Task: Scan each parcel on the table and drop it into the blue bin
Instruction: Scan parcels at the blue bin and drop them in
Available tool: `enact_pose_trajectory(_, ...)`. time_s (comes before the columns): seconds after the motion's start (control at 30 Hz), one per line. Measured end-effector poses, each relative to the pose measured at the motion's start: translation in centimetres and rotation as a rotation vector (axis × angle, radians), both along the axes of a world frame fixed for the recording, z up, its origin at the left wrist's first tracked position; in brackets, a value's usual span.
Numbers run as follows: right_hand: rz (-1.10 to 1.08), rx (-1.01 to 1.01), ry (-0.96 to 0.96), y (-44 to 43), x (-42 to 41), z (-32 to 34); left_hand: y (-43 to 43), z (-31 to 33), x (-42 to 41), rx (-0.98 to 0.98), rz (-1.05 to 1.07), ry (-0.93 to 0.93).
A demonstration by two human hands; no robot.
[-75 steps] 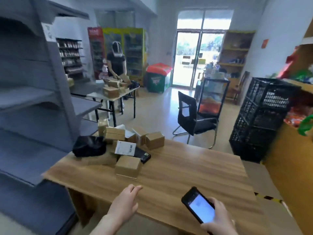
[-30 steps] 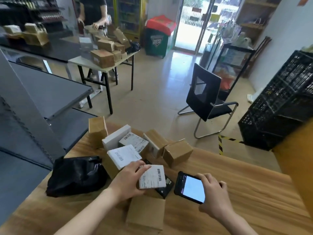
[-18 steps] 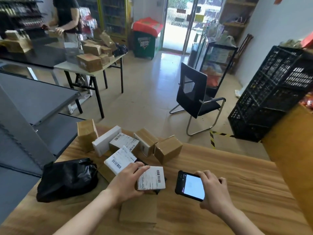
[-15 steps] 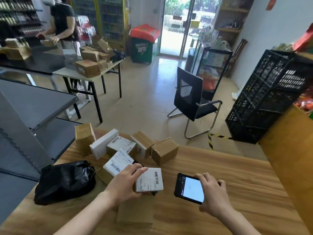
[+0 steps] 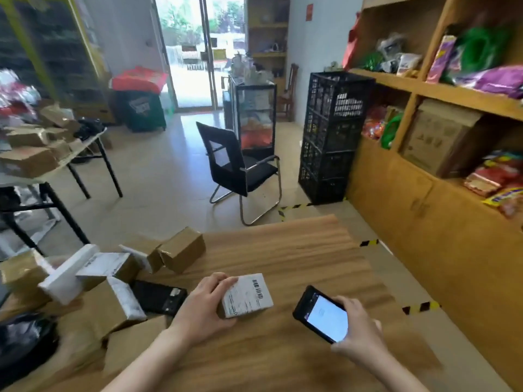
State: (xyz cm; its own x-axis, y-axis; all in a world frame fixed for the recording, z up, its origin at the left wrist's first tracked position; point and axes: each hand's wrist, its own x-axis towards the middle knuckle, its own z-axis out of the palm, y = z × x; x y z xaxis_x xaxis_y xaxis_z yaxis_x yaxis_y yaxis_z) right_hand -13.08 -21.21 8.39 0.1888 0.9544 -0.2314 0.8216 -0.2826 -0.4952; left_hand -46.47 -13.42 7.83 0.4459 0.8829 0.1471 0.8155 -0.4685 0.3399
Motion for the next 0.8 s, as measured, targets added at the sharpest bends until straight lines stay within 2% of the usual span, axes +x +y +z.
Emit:
enact_pose_trajectory(0.2, -0.347, -0.064, 0.112, -14.2, 13.1, -1.3, -2.6, -1.3, 18.4, -0.046, -0.345, 0.062)
enact_pose_trajectory(0.37, -0.807, -0.071, 0.129, -29.1, 20.3, -1.5, -8.4, -1.4, 36.3, -0.001, -0.712, 0.117)
enact_pose_trajectory(0.47, -1.095, -0.033, 0.136, -39.4, 21.9, -2.7, -14.8, -1.3, 46.8, -0.033, -0.998, 0.165)
enact_pose_trajectory(0.6, -1.409, 0.168, 0.248, -49.3, 20.9, -3.9, -22.4, -1.9, 55.8, -0.075, -1.281, 0.216)
enact_pose_trajectory(0.73, -1.747, 0.019, 0.32, -56.1, 20.7, -4.6, -32.1, -3.5, 64.9, -0.11, -1.55, 0.299)
enact_pose_trajectory(0.8, -1.83, -0.074, 0.322, -58.4, 20.9, -5.8, -36.2, -5.1, 68.4, -0.099, -1.677, 0.33)
